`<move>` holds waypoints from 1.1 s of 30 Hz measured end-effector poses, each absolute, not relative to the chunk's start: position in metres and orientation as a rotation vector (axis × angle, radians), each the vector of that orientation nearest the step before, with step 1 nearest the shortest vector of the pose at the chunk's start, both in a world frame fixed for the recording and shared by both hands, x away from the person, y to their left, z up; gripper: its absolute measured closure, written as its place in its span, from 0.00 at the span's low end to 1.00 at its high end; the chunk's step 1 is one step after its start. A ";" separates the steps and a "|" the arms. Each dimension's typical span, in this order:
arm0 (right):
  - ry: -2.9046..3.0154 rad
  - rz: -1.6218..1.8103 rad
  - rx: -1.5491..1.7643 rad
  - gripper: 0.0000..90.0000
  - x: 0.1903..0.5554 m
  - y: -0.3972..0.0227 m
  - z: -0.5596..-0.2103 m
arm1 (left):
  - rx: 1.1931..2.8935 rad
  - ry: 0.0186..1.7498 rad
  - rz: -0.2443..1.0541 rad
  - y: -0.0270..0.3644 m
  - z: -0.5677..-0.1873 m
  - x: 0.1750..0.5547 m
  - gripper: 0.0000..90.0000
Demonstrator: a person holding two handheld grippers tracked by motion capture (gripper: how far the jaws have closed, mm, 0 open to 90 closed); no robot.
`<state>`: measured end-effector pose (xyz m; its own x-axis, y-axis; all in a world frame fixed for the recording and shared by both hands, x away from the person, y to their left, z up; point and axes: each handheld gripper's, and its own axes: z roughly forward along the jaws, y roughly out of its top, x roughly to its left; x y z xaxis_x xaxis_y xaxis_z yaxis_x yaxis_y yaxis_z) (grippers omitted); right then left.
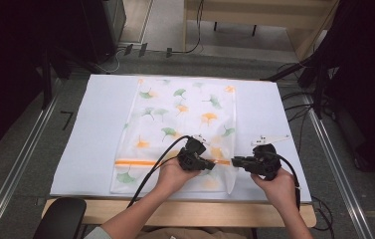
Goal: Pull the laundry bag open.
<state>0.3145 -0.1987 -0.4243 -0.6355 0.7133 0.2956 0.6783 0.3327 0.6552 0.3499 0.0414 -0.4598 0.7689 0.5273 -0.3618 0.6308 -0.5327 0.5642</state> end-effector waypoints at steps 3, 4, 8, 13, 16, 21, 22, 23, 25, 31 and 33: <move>2.527 1.206 1.328 0.96 0.314 -0.199 -0.424 | 2.257 0.860 -0.192 0.041 -0.460 0.350 1.00; 2.528 1.207 1.327 0.96 0.314 -0.199 -0.424 | 2.259 0.858 -0.192 0.041 -0.460 0.350 1.00; 2.528 1.207 1.326 0.96 0.314 -0.199 -0.424 | 2.263 0.860 -0.192 0.042 -0.459 0.350 1.00; 2.529 1.204 1.329 0.96 0.315 -0.199 -0.424 | 2.272 0.864 -0.189 0.045 -0.459 0.350 1.00; 2.531 1.208 1.328 0.96 0.315 -0.200 -0.425 | 2.275 0.870 -0.188 0.049 -0.459 0.351 1.00; 2.530 1.210 1.328 0.96 0.315 -0.201 -0.425 | 2.280 0.886 -0.185 0.057 -0.459 0.351 1.00; 2.530 1.210 1.330 0.96 0.315 -0.201 -0.425 | 2.289 0.893 -0.180 0.061 -0.459 0.352 1.00; 2.530 1.210 1.330 0.96 0.315 -0.201 -0.425 | 2.289 0.893 -0.180 0.061 -0.459 0.352 1.00; 2.530 1.209 1.330 0.96 0.315 -0.202 -0.425 | 2.291 0.902 -0.177 0.066 -0.458 0.352 1.00; 2.530 1.208 1.332 0.96 0.316 -0.202 -0.425 | 2.294 0.915 -0.175 0.078 -0.456 0.353 1.00; 2.530 1.210 1.334 0.96 0.316 -0.202 -0.425 | 2.296 0.916 -0.176 0.079 -0.456 0.353 1.00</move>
<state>0.3157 -0.2017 -0.4249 -0.6304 0.7138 0.3051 0.6856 0.3277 0.6501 0.3532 0.0787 -0.4558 0.7468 0.5684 -0.3453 0.6559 -0.5435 0.5238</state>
